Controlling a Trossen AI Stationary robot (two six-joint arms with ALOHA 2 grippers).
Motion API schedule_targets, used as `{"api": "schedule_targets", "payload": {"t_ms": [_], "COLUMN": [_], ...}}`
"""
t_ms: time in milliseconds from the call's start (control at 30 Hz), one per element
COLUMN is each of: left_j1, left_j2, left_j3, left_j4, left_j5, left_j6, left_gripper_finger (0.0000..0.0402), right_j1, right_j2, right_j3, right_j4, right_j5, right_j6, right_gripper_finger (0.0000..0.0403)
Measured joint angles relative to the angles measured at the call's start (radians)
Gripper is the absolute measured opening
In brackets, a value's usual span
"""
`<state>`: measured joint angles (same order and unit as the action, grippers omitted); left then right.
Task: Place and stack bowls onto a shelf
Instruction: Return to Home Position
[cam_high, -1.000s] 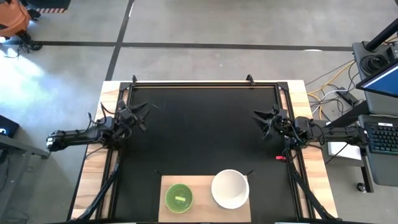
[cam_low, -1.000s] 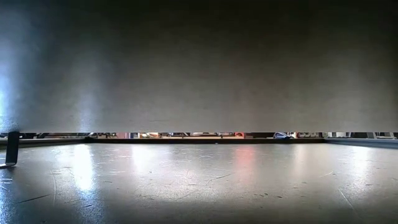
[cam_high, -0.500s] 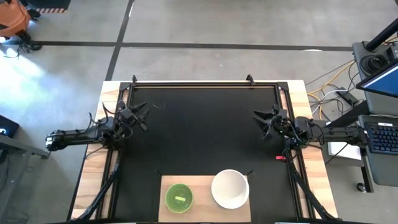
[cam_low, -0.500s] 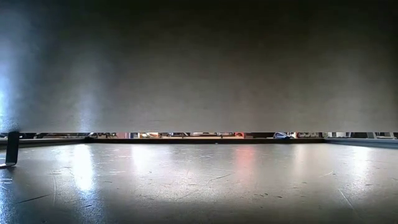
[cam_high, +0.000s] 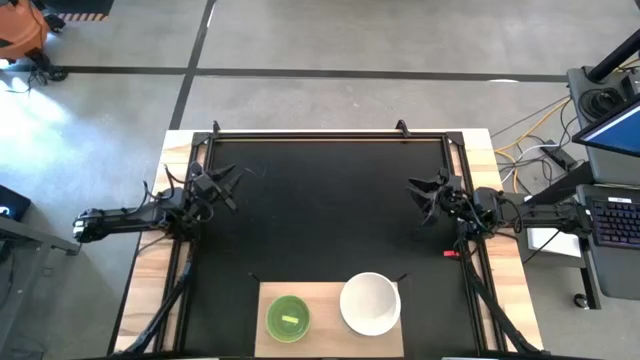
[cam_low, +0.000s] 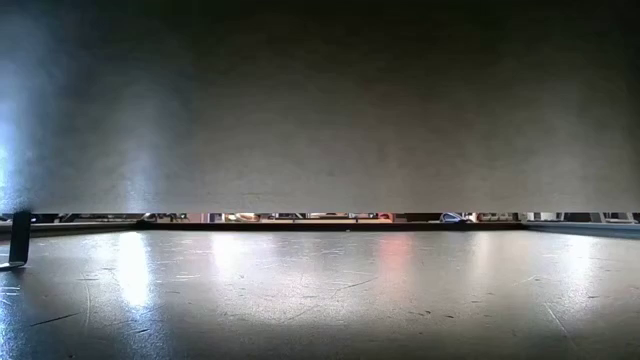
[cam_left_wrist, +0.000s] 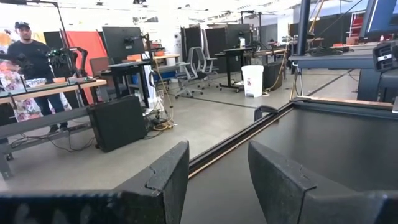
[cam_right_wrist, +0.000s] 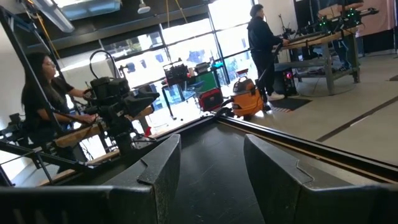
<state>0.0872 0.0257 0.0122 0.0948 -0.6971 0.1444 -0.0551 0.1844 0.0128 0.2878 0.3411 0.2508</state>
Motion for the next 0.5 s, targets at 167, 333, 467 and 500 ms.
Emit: {"api": "schedule_targets", "payload": {"t_ms": [167, 333, 467, 500], "left_j1": [0.0, 0.0, 0.0, 0.0], "left_j2": [-0.001, 0.001, 0.002, 0.001], "left_j3": [0.009, 0.01, 0.01, 0.01], "left_j4": [0.002, 0.001, 0.001, 0.001], "left_j5": [0.001, 0.001, 0.001, 0.001], "left_j6": [0.0, 0.0, 0.0, 0.0], "left_gripper_finger": [0.0149, 0.0149, 0.0149, 0.0149], "right_j1": [0.0, 0.0, 0.0, 0.0], "right_j2": [0.0, 0.0, 0.0, 0.0], "right_j3": [0.0, 0.0, 0.0, 0.0], "right_j4": [0.0, 0.0, 0.0, 0.0], "right_j5": [0.0, 0.0, 0.0, 0.0], "right_j6": [0.0, 0.0, 0.0, 0.0], "right_gripper_finger": [0.0166, 0.0166, 0.0166, 0.0166]}}
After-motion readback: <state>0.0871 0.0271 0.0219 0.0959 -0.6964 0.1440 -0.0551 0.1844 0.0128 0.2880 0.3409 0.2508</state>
